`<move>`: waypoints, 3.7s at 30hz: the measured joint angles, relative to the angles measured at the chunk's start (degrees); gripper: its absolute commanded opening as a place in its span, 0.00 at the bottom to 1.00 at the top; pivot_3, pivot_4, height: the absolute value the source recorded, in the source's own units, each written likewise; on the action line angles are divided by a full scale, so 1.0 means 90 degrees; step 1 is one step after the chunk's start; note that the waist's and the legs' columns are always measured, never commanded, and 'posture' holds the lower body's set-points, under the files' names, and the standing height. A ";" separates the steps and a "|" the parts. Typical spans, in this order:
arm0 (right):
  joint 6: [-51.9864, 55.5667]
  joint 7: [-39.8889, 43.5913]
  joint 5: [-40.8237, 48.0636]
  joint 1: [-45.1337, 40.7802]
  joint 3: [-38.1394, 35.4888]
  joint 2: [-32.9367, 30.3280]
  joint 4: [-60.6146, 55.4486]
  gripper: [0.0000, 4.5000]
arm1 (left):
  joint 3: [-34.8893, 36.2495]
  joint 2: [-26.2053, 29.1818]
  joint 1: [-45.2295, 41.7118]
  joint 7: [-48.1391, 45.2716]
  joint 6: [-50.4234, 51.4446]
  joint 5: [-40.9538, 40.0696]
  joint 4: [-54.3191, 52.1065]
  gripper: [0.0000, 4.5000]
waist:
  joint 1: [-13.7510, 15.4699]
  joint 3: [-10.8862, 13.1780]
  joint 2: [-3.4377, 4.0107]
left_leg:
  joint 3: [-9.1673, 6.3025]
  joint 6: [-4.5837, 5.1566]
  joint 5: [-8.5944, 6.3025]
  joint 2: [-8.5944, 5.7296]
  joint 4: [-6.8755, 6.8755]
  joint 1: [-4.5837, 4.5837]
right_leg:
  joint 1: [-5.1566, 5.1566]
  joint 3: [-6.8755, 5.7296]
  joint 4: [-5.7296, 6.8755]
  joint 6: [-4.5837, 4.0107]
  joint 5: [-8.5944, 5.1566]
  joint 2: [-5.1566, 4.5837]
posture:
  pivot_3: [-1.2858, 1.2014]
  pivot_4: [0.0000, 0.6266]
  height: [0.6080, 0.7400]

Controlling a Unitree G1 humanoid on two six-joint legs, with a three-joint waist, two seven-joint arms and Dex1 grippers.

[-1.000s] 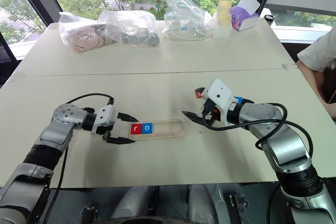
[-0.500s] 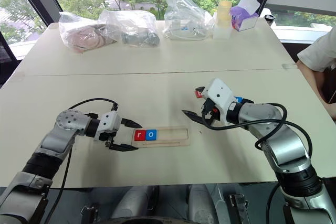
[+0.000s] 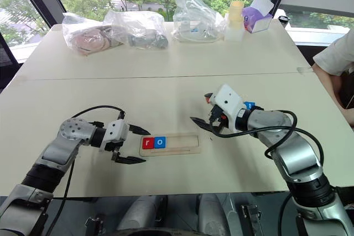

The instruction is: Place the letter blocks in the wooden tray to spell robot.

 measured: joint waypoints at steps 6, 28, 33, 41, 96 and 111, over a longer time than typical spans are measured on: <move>0.0648 -0.0624 -0.0172 -0.0416 0.0056 0.0550 0.0410 1.00 | 0.0084 0.0234 0.0210 0.0099 0.0004 -0.0146 -0.0168 0.99 | -0.0069 0.0000 0.0000 | 0.0001 -0.0001 0.0000 0.0006 -0.0009 0.0000 | -0.0011 0.0006 0.0003 0.0004 0.0004 0.0004 | 0.52 0.24 1.00; 0.1033 -0.2563 -0.1101 -0.1498 0.0059 0.2522 0.2985 1.00 | 0.1597 0.1338 0.2167 0.0883 0.1094 -0.1541 -0.1551 0.99 | -0.0306 -0.0004 0.0006 | 0.0008 -0.0015 0.0010 0.0009 -0.0043 -0.0008 | -0.0058 0.0024 0.0026 -0.0015 0.0008 0.0017 | 0.52 0.24 1.00; 0.1061 -0.2671 -0.1209 -0.1564 0.0149 0.2767 0.3068 1.00 | 0.1952 0.1339 0.2374 0.1089 0.1600 -0.1970 -0.2302 0.99 | -0.0325 -0.0003 0.0006 | 0.0008 -0.0016 0.0010 0.0010 -0.0046 -0.0008 | -0.0061 0.0026 0.0028 -0.0016 0.0008 0.0017 | 0.52 0.24 1.00; 0.1276 -0.2827 -0.1332 -0.1592 0.0296 0.2889 0.2932 0.26 | 0.1999 0.1304 0.2334 0.1316 0.1942 -0.2180 -0.2613 1.00 | -0.0316 -0.0004 0.0006 | 0.0008 -0.0017 0.0011 0.0008 -0.0043 -0.0007 | -0.0058 0.0024 0.0028 -0.0016 0.0008 0.0021 | 0.52 0.24 1.00; -0.2814 0.4183 -0.0429 0.0040 0.0298 -0.2096 0.2611 0.99 | 0.1484 0.1226 0.1703 0.1120 0.2392 -0.2267 -0.3069 1.00 | -0.0167 0.0023 -0.0010 | 0.0023 0.0002 -0.0001 0.0013 -0.0027 0.0005 | 0.0000 0.0010 -0.0024 0.0007 -0.0010 0.0003 | 0.52 0.24 1.00; -0.3852 0.4602 -0.1103 -0.0504 0.0826 -0.1468 0.3706 0.47 | 0.1535 0.1258 0.2034 0.1138 0.2303 -0.2302 -0.3284 1.00 | -0.0137 0.0025 -0.0009 | 0.0015 -0.0001 0.0000 0.0009 -0.0028 0.0002 | -0.0002 0.0007 -0.0024 0.0002 -0.0010 -0.0001 | 0.52 0.24 1.00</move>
